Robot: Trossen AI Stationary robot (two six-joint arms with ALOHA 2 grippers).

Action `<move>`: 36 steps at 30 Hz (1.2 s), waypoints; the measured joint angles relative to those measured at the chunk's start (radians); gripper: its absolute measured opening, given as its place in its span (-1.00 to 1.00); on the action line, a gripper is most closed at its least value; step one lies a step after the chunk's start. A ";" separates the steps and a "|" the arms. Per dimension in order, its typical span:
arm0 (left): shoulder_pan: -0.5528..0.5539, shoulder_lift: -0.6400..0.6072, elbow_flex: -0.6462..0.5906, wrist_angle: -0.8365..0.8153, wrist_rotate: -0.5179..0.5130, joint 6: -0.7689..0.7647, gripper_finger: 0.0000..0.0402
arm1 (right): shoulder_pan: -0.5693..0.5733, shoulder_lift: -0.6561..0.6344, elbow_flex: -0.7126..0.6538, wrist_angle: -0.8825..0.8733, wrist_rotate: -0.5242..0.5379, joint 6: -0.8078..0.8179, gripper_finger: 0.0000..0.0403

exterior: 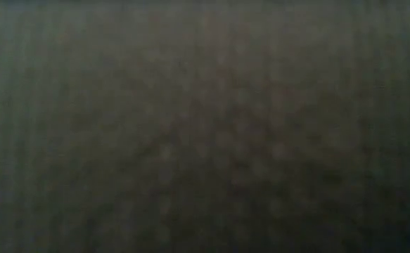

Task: Sort clothes
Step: Put the light blue shorts into the transparent laundry bin

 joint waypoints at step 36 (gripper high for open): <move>0.000 -0.004 0.000 -0.086 0.000 -0.070 -0.35 | -0.201 0.006 -0.132 -0.747 0.269 0.214 -0.94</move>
